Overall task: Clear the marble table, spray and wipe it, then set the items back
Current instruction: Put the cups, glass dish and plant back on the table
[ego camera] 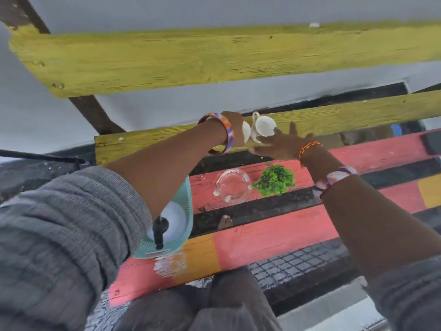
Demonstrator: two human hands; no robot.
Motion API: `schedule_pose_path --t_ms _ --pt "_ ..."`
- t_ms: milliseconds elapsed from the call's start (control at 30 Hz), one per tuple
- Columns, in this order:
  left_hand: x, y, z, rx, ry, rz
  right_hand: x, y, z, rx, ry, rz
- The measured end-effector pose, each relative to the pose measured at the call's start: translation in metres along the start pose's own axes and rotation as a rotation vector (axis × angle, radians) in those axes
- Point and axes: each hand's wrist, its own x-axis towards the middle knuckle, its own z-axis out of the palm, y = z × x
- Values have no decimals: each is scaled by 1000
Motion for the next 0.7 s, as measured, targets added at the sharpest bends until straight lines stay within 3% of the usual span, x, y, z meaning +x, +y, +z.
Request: schedule_pose_path --t_ms 67,233,267,367,433,500,600,700 --pt "-39 10 -21 7 41 -11 16 22 1 -203 27 -66" --pt "-50 28 -38 123 138 56 72 55 -14 -555 303 -229" --pt "-42 31 -36 174 102 38 83 58 -18 -602 305 -324" --pt "-21 37 -24 286 25 47 119 63 -19 -553 107 -811" --pt "-9 42 -16 344 32 76 136 64 -19 -835 270 -752" --pt "2 45 -7 402 69 101 144 63 -24 -950 361 -705" --pt "11 44 -1 410 155 137 143 58 -26 -938 366 -687" --pt "10 40 -3 364 140 121 150 61 -23 -865 387 -642"
